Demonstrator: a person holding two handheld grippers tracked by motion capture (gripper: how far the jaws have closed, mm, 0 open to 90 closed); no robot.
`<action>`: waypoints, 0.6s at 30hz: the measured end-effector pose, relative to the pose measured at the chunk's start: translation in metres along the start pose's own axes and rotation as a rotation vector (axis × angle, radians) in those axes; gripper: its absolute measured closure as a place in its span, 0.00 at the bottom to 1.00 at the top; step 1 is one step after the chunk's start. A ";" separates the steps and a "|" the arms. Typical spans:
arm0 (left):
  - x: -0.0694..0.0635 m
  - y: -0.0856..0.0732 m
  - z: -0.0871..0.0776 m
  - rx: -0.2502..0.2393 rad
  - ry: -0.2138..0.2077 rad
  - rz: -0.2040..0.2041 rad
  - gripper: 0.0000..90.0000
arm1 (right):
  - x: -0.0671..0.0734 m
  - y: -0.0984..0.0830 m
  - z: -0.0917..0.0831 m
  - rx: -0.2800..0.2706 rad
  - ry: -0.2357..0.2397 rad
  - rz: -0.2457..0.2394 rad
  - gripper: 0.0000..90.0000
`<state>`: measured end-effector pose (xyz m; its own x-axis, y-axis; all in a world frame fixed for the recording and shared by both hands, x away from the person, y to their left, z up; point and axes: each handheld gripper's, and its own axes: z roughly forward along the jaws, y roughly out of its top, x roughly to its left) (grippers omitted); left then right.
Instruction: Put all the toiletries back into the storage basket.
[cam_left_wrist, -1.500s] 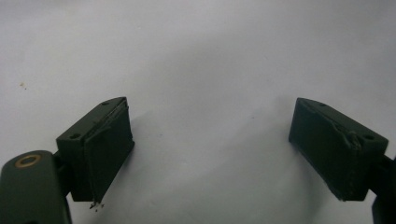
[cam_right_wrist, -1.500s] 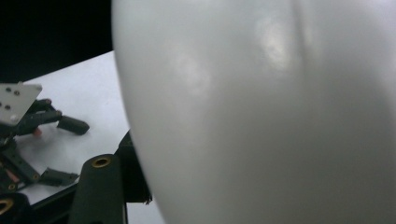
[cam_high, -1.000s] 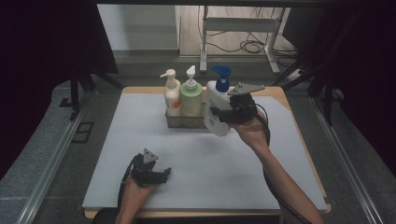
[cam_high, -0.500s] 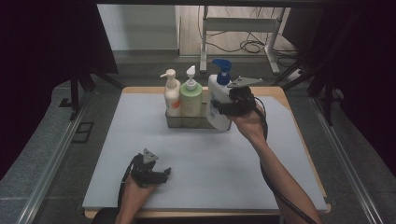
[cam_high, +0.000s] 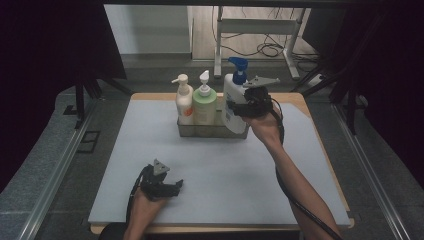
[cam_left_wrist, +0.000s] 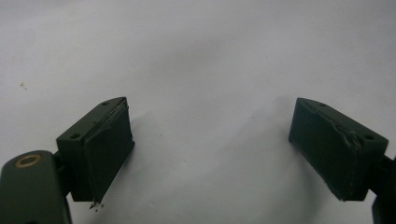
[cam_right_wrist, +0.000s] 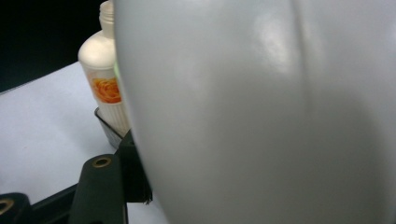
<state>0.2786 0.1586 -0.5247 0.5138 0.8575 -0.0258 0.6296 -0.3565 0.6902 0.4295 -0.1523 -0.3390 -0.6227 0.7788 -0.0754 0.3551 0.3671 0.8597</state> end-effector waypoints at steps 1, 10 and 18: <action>0.000 0.000 0.000 -0.001 0.000 0.000 0.14 | -0.001 0.000 0.001 -0.001 -0.001 0.004 0.42; 0.000 0.000 0.000 0.000 0.000 0.000 0.14 | -0.006 0.005 0.011 0.002 -0.025 0.012 0.42; 0.000 0.000 0.000 -0.001 0.000 -0.001 0.14 | -0.012 0.010 0.019 0.003 -0.049 0.018 0.42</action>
<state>0.2786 0.1585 -0.5249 0.5132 0.8579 -0.0268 0.6294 -0.3549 0.6913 0.4540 -0.1484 -0.3394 -0.5809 0.8095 -0.0847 0.3679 0.3540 0.8599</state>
